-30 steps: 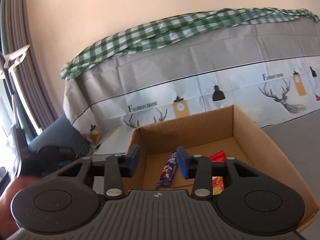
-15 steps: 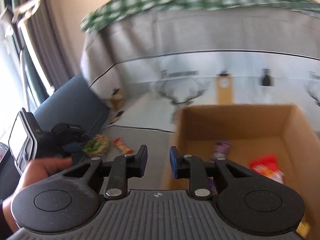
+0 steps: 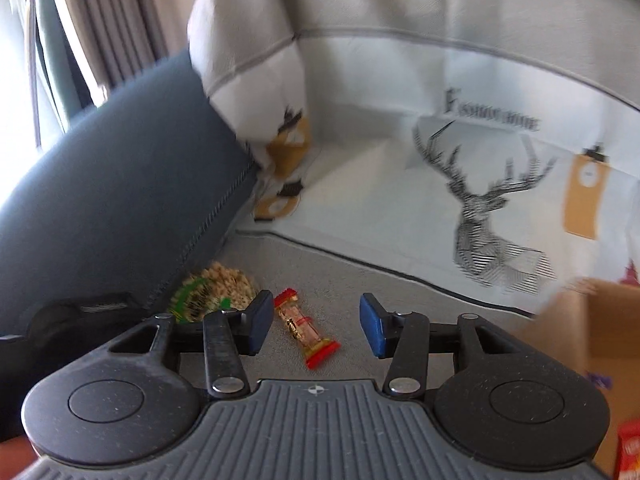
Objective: Organize snacks
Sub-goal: 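Move both tools back toward the red bar and round snack pack, then grasp the red bar with the right gripper while the left gripper grasps the round snack pack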
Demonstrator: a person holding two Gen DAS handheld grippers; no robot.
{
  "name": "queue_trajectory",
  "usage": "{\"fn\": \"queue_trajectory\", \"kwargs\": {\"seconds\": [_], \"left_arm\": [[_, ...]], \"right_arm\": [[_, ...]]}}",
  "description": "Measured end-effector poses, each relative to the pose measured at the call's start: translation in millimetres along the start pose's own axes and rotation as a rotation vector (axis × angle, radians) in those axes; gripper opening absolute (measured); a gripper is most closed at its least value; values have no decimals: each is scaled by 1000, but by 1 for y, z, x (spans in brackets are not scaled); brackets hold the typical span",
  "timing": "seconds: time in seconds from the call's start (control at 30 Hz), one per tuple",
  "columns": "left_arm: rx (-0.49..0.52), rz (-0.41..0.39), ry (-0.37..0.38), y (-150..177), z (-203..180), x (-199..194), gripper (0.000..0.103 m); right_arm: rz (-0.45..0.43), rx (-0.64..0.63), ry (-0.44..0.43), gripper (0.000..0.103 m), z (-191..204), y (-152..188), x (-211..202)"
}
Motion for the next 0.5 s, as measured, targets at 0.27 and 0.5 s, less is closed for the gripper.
{"fn": "queue_trajectory", "kwargs": {"seconds": [0.27, 0.5], "left_arm": [[-19, 0, 7, -5, 1, -2, 46], [1, 9, 23, -6, -5, 2, 58]], "right_arm": [[93, -161, 0, 61, 19, 11, 61], [124, -266, -42, 18, 31, 29, 66]]}}
Point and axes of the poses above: each gripper's, at about its wrist camera, not at the fingertips, and x roughly the way its jaws point, z to its left, y to its underside, the point moved 8 cm from there along x, roughly the way its jaws point, and after that the axes turned 7 degrees about y, right-handed, at the moved point
